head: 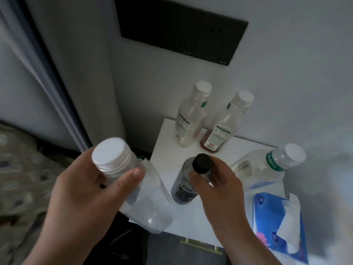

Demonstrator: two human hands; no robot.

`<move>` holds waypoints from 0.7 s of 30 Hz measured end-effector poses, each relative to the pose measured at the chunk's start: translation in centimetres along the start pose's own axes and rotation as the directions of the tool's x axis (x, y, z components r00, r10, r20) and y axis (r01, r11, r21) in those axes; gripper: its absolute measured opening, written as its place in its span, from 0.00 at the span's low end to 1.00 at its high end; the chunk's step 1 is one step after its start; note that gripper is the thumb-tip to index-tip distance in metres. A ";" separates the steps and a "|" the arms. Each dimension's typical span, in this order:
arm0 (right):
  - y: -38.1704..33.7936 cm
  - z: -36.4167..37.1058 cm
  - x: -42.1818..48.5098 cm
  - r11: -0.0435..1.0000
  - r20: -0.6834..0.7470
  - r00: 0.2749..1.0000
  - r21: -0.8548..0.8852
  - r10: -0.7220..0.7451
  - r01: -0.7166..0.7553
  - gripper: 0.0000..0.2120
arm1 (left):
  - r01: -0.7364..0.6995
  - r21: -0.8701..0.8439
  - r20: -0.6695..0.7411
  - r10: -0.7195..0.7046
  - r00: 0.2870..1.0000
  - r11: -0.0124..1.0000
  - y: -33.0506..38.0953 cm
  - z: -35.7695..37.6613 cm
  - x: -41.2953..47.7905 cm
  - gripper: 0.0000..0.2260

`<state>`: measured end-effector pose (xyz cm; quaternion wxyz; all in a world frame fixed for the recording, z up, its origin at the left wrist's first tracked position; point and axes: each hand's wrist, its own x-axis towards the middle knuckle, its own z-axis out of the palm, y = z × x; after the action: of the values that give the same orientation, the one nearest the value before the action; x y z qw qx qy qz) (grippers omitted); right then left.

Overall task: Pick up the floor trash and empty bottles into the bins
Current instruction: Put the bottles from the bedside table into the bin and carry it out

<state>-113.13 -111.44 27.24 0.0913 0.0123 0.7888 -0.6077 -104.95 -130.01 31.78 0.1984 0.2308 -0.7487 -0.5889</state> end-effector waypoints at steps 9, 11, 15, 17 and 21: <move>-1.6 6.6 -4.9 0.997 0.388 0.921 0.055 0.028 -0.053 0.12 | 0.151 0.197 -0.196 -0.112 0.974 0.969 -5.9 -10.9 -5.3 0.33; -0.8 8.6 -6.3 0.998 0.447 0.894 0.026 0.037 -0.054 0.12 | 0.218 0.177 -0.242 -0.172 0.955 0.960 -7.8 -12.5 -6.3 0.25; 1.9 12.7 -8.5 0.998 0.511 0.857 -0.057 0.063 -0.039 0.11 | 0.318 0.287 -0.289 -0.235 0.928 0.903 -11.8 -13.1 -7.4 0.14; 4.2 14.7 -9.1 0.990 0.510 0.856 -0.143 0.081 -0.008 0.10 | 0.371 0.291 -0.288 -0.289 0.913 0.882 -14.7 -12.8 -7.6 0.14; 10.2 17.9 -9.5 0.962 0.474 0.868 -0.272 0.146 -0.013 0.08 | 0.479 0.243 -0.242 -0.425 0.872 0.844 -20.8 -11.4 -8.0 0.12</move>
<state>-100.17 -125.11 14.62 0.3140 -0.1214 0.8114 -0.4777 -89.59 -138.60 13.89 0.0833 0.4802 -0.7311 -0.4775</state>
